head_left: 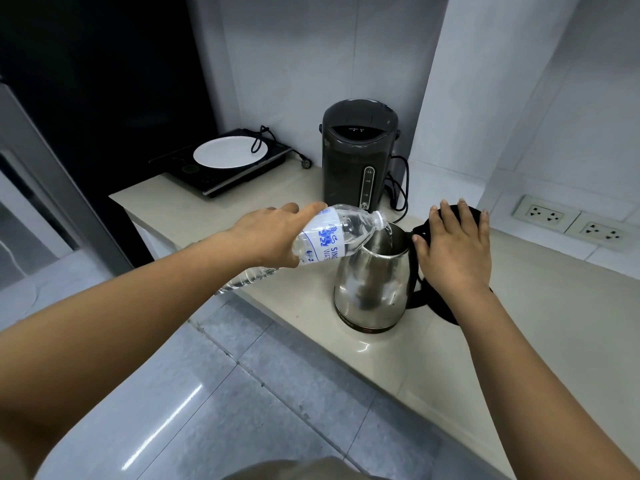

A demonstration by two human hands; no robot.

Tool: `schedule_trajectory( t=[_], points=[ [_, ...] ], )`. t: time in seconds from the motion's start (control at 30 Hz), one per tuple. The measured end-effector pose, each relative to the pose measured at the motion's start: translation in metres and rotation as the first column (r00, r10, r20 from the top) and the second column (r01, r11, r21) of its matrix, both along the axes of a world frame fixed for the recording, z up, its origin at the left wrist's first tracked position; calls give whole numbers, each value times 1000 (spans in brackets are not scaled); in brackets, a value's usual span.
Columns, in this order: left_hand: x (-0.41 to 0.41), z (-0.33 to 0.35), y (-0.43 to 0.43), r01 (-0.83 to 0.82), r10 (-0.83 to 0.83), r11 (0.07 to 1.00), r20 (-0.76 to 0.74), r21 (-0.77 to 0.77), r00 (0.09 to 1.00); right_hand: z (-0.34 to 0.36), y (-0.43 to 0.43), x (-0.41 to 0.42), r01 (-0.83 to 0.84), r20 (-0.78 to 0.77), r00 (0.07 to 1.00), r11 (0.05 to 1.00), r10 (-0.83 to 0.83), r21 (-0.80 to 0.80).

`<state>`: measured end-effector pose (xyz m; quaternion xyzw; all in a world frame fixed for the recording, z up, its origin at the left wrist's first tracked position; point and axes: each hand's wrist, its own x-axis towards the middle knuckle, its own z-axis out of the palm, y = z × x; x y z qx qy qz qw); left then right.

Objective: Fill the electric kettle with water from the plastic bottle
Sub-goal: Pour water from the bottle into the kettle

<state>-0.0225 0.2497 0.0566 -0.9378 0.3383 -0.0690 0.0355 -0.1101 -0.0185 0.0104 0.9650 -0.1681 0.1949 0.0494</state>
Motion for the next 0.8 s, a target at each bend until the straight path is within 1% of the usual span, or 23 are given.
schedule_trajectory(
  t=[0.8],
  points=[
    [3, 3, 4, 1, -1, 1000, 7, 28, 1000, 0, 1, 1, 8, 0, 1000, 1000, -8, 8]
  ],
)
